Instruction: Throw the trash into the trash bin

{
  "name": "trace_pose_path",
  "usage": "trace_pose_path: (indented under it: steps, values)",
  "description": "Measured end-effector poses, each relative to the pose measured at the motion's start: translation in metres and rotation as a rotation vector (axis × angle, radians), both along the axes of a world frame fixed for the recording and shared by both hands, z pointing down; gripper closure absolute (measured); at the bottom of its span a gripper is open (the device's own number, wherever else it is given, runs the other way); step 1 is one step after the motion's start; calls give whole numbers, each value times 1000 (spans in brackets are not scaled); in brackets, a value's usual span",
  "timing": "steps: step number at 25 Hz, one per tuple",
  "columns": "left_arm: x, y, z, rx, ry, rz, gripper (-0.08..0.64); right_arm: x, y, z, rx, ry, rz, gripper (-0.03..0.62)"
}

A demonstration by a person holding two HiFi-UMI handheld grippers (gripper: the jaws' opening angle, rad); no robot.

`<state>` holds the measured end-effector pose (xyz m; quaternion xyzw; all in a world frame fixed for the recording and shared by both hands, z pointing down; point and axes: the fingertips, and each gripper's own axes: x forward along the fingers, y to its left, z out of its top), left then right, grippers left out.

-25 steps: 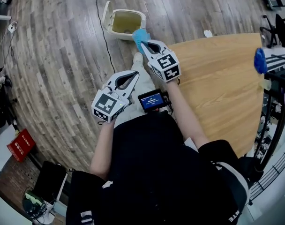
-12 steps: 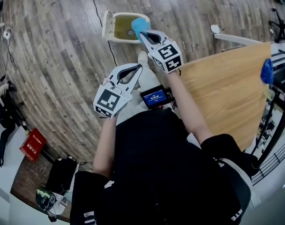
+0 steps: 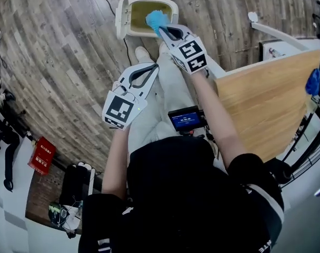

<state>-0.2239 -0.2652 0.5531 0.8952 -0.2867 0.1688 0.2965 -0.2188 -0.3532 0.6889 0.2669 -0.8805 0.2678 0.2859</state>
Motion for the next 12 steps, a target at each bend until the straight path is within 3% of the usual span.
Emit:
trace_pose_path:
  steps: [4, 7, 10, 12]
  values:
    - [-11, -22, 44, -40, 8, -59, 552, -6, -2, 55, -17, -8, 12, 594]
    - [-8, -24, 65, -48, 21, -65, 552, -4, -1, 97, -35, -24, 73, 594]
    - [-2, -12, 86, -120, 42, -59, 552, -3, -4, 125, -15, -50, 140, 582]
    - [0, -7, 102, -132, 41, -34, 552, 0, -13, 138, 11, -79, 183, 439]
